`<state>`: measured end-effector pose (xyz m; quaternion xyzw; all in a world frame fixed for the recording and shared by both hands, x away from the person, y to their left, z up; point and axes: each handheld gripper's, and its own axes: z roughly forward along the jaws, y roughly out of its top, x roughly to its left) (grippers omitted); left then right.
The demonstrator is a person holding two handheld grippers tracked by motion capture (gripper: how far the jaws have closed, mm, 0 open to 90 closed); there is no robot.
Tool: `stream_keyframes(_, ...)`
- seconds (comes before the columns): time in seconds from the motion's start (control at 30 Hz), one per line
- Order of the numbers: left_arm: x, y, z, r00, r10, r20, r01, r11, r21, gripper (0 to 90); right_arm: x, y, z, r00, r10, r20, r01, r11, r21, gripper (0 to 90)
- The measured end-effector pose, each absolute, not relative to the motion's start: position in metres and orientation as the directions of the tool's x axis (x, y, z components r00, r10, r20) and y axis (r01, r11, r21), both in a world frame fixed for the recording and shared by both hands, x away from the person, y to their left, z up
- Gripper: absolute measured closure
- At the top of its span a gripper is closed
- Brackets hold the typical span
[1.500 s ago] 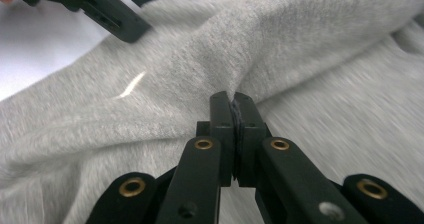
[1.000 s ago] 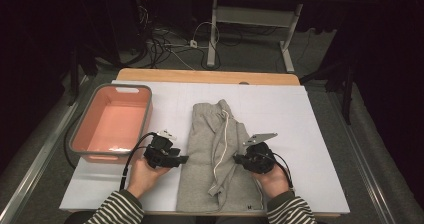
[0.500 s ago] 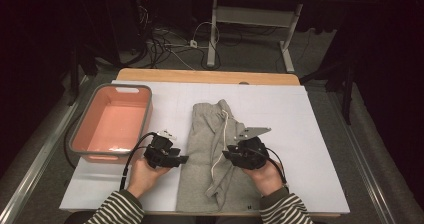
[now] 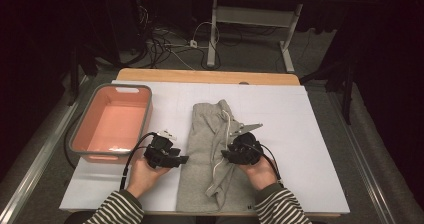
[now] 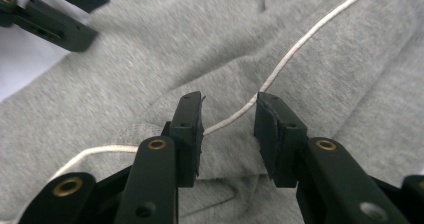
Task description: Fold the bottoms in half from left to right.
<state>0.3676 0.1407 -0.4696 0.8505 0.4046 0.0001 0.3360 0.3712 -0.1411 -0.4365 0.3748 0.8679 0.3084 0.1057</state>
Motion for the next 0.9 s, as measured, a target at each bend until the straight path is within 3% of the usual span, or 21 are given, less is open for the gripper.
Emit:
stream_keyframes(0.27,0.368,0.140,-0.470,0.673,0.688,-0.273,0.688,-0.445,0.573,49.2,0.377,-0.135,-0.449,-0.690,0.721,0.060,0.608,0.532,0.590,59.3)
stream_keyframes(0.43,0.366,0.139,-0.470,0.681,0.686,-0.258,0.679,-0.460,0.572,49.2,0.378,-0.129,-0.453,-0.691,0.723,0.023,0.600,0.555,0.575,67.9)
stream_keyframes(0.5,0.366,0.138,-0.470,0.684,0.680,-0.264,0.678,-0.459,0.574,49.2,0.377,-0.131,-0.452,-0.700,0.714,-0.005,0.583,0.576,0.574,82.4)
stream_keyframes(0.9,0.365,0.136,-0.471,0.691,0.679,-0.247,0.667,-0.469,0.579,51.4,0.369,-0.151,-0.436,-0.709,0.705,0.009,0.557,0.551,0.621,85.2)
